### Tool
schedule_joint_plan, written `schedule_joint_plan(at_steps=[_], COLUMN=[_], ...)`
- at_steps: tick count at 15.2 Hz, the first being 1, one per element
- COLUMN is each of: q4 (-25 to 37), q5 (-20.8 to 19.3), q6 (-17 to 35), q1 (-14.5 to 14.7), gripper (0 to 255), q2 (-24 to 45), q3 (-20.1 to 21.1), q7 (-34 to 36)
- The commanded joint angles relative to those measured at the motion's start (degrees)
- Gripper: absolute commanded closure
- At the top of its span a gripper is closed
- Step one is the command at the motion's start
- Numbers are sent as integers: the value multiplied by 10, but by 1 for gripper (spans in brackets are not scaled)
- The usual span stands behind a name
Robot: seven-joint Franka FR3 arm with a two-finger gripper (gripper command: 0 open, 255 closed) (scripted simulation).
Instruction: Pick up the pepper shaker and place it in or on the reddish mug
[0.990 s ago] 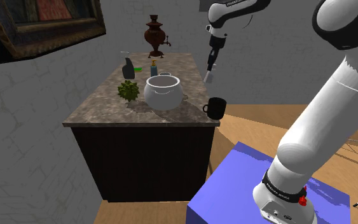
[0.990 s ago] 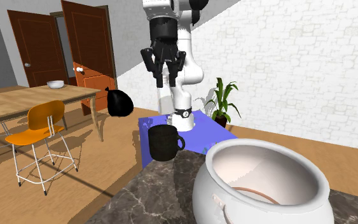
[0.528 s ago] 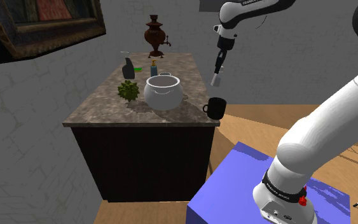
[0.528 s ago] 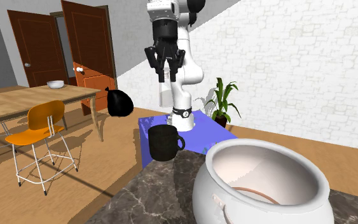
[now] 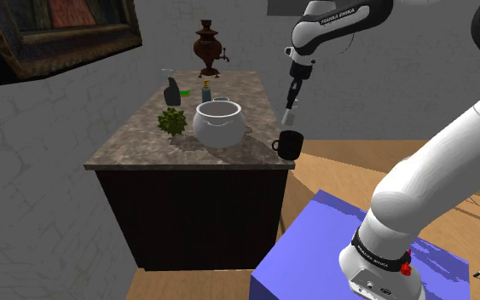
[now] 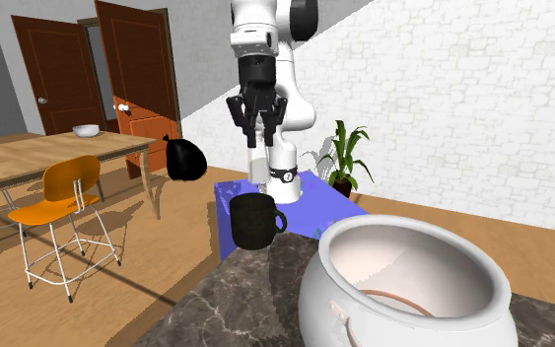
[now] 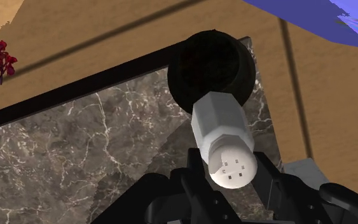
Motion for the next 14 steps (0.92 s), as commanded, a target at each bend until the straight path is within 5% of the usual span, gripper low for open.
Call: schedule_joint_plan(at_steps=[1, 14], q4=[-13, -63], q5=[0, 3], q6=[16, 83], q1=[0, 0], gripper=[255, 255], q2=[3, 21], q3=[-2, -8], q7=[-2, -7])
